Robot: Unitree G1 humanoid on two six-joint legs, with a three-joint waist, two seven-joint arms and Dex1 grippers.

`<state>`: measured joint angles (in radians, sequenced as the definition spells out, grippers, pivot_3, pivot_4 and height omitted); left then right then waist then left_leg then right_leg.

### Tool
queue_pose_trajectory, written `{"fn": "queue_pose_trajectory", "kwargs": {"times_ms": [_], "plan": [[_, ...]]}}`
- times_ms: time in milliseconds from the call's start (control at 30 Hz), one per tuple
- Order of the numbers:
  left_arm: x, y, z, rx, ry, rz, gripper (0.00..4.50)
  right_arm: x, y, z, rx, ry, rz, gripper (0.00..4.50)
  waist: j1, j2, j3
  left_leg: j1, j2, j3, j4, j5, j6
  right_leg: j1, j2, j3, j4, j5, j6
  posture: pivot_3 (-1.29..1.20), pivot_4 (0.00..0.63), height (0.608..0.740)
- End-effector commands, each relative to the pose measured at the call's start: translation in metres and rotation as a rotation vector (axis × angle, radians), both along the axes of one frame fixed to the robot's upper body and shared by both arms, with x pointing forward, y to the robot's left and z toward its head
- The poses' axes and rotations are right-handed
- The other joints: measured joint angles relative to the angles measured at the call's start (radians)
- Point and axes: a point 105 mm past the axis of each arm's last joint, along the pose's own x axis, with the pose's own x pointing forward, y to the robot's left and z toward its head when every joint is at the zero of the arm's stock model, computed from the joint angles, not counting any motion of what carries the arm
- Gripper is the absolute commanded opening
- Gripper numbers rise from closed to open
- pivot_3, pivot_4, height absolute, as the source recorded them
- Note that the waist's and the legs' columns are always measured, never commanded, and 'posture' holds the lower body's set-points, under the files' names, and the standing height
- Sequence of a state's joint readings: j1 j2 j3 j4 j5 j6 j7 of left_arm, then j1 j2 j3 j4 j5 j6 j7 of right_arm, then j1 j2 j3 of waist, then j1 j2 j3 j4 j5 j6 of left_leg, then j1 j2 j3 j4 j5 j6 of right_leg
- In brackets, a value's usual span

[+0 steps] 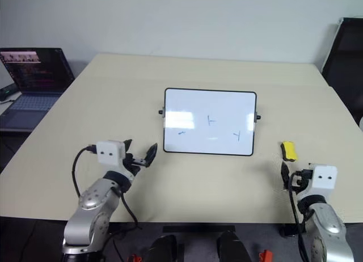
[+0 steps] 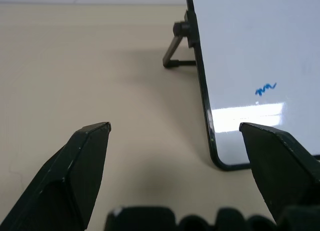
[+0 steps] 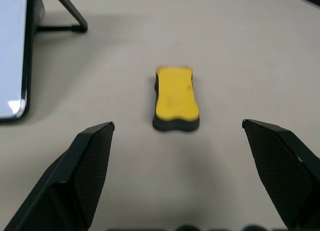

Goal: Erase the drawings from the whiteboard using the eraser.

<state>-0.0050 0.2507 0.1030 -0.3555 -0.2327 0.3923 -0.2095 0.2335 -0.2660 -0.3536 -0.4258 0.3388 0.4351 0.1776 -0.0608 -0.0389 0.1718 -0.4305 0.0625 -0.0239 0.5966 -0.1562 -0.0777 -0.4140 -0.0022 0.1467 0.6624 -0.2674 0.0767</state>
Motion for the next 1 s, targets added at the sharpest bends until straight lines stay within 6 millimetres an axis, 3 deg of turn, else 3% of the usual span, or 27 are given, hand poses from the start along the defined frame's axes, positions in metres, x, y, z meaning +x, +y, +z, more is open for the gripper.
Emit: {"fn": "queue_pose_trajectory", "kwargs": {"times_ms": [33, 333, 500, 567, 733, 833, 933, 1000], "plan": [[-0.003, -0.001, 0.007, 0.027, -0.040, -0.024, 4.50, -0.004, 0.019, 0.000, 0.031, 0.033, 0.102, 4.49, 0.000, 0.000, 0.000, 0.000, 0.000, 0.000, 0.000, 0.000, 0.000, 0.000, 0.000, 0.000, 0.000, 0.000, 0.000, 0.00, 0.150, 0.740], [-0.009, 0.007, 0.003, 0.071, -0.019, -0.121, 4.50, -0.003, 0.050, 0.005, -0.015, 0.015, 0.185, 4.49, -0.005, 0.000, 0.000, 0.000, 0.000, 0.000, 0.000, 0.000, 0.000, -0.001, 0.000, 0.000, -0.002, 0.000, 0.000, 0.00, 0.150, 0.740], [-0.018, -0.019, 0.001, 0.075, 0.038, -0.422, 4.50, 0.008, 0.069, 0.017, 0.044, -0.027, 0.276, 4.49, -0.008, 0.000, 0.000, 0.000, 0.000, 0.001, 0.000, 0.000, 0.000, -0.001, -0.001, 0.000, -0.003, 0.000, 0.000, 0.00, 0.150, 0.740], [-0.012, -0.026, 0.010, 0.060, 0.034, -0.488, 4.50, 0.014, 0.072, 0.033, 0.042, -0.060, 0.290, 4.49, -0.012, 0.000, 0.000, 0.000, 0.000, 0.000, 0.000, 0.000, 0.000, -0.001, -0.001, 0.000, -0.003, 0.000, 0.000, 0.00, 0.150, 0.740], [0.007, -0.035, 0.026, 0.110, 0.026, -0.633, 4.50, 0.028, 0.060, 0.077, -0.007, -0.183, 0.213, 4.49, -0.012, 0.000, 0.000, -0.001, 0.000, 0.000, 0.000, 0.000, 0.000, 0.000, -0.001, -0.001, -0.003, 0.000, 0.000, 0.00, 0.150, 0.740], [0.015, -0.046, 0.041, 0.123, 0.007, -0.741, 4.50, 0.036, 0.051, 0.086, -0.045, -0.164, 0.173, 4.49, -0.011, -0.001, 0.000, -0.002, 0.000, 0.000, 0.000, 0.000, 0.000, 0.000, -0.001, -0.001, -0.003, 0.000, 0.000, 0.00, 0.150, 0.740], [0.014, -0.066, 0.061, 0.125, -0.016, -0.922, 4.50, 0.045, 0.040, 0.101, -0.052, -0.181, 0.135, 4.49, -0.011, 0.000, 0.001, -0.002, 0.000, -0.001, -0.003, 0.000, 0.000, -0.001, 0.000, -0.002, -0.003, 0.000, 0.000, 0.00, 0.150, 0.740], [0.010, -0.078, 0.071, 0.145, -0.025, -1.034, 4.50, 0.051, 0.032, 0.101, -0.050, -0.147, 0.106, 4.49, -0.012, 0.000, 0.001, -0.002, 0.000, -0.001, -0.003, 0.000, 0.000, -0.001, 0.001, -0.002, -0.003, 0.000, 0.000, 0.00, 0.150, 0.740]]}}
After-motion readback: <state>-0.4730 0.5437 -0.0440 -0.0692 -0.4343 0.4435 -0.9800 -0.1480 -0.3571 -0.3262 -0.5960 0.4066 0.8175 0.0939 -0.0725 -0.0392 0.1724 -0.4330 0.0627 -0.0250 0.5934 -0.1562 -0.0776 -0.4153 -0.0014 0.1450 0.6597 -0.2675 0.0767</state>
